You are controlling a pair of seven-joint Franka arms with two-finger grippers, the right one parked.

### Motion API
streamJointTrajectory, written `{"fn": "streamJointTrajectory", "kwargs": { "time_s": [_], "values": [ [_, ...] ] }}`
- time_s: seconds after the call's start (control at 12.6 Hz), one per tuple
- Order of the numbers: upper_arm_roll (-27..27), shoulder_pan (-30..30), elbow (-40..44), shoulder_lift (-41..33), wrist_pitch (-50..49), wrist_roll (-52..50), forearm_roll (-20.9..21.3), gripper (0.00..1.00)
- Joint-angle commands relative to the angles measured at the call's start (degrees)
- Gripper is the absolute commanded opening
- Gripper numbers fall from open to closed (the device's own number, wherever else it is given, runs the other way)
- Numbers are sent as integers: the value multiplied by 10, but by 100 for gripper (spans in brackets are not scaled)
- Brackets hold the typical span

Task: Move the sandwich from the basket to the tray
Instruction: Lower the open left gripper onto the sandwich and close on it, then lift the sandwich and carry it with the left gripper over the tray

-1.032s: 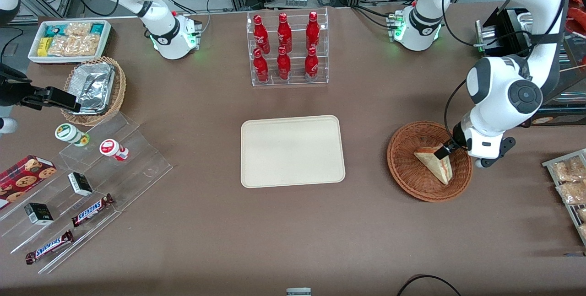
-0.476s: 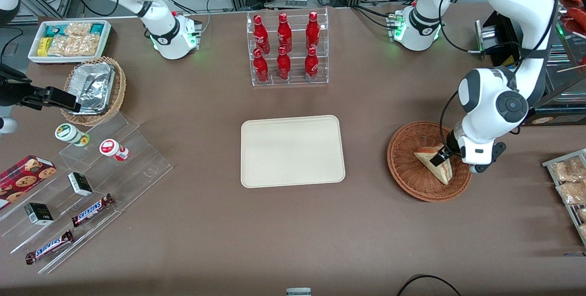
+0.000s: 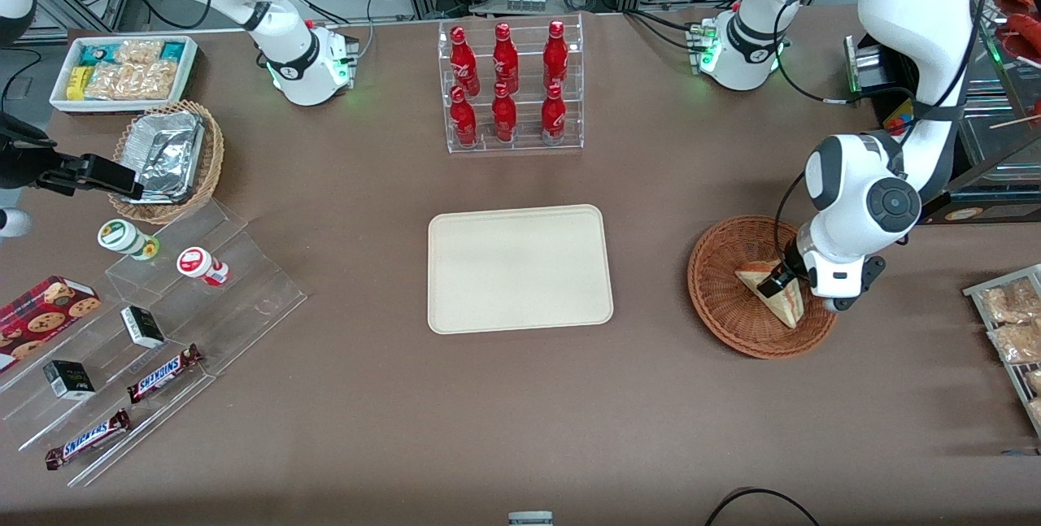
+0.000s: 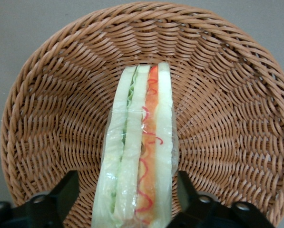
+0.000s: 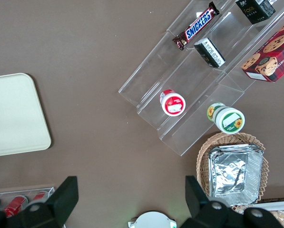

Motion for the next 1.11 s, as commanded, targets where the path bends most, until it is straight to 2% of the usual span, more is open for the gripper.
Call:
{"fn": "streamJointTrajectory", "kwargs": {
  "time_s": [0.0,0.24,0.56,0.71,1.03],
  "values": [
    [0,-1,13,4,-4,-12,-4,0],
    [-1,-1,34,0,-30,-3,-2,0],
    [-5,-8,128,1,-174,35,3,0],
    [-6,-36,166,2,-227,74,3,0],
    [-6,-109,173,9,-237,108,5,0]
  ]
}}
